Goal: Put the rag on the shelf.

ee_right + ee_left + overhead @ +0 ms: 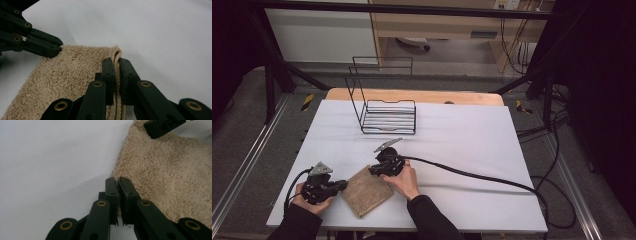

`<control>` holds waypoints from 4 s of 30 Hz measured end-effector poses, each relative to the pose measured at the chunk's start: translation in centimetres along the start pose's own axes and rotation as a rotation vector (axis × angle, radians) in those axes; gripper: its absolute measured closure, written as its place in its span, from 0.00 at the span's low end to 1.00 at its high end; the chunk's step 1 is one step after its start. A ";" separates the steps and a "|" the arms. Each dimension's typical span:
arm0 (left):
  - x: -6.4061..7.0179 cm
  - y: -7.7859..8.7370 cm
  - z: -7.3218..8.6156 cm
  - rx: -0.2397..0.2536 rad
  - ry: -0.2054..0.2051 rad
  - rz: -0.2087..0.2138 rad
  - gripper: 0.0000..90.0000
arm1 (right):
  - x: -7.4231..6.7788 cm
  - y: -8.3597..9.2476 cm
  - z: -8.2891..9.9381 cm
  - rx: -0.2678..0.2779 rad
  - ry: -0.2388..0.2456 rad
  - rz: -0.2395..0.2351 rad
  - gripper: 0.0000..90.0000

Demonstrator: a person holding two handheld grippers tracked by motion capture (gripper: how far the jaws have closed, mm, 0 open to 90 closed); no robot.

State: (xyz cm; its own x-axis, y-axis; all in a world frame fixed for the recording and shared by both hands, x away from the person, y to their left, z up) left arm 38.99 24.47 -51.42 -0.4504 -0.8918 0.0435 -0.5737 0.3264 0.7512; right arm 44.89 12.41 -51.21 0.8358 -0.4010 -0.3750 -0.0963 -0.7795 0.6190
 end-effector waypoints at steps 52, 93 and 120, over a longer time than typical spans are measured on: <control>2.1 -6.8 -7.7 0.023 0.048 0.048 0.77 | 5.2 10.1 4.0 0.181 -0.092 0.269 0.38; 2.7 -7.3 -7.5 0.020 -0.028 0.025 0.92 | 6.9 6.2 2.6 0.108 -0.114 0.240 0.59; 2.6 -7.3 -7.6 0.029 -0.021 0.042 0.94 | 6.1 5.7 3.0 0.092 -0.191 0.153 0.93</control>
State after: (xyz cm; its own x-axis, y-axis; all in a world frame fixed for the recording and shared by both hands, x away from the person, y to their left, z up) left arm 47.17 17.36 -51.74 -0.4883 -0.8705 0.0610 -0.5737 0.3729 0.7293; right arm 47.78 4.10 -52.02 0.6913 -0.5942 -0.4111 -0.2694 -0.7399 0.6164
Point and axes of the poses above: each handheld gripper's, and its own axes: y roughly backward along the jaws, z roughly out of its underside, x roughly to its right, the point moved 10 cm from there along -y, roughly forward along the jaws, and after that the axes turned 8 degrees about -z, right-handed, at the moved point
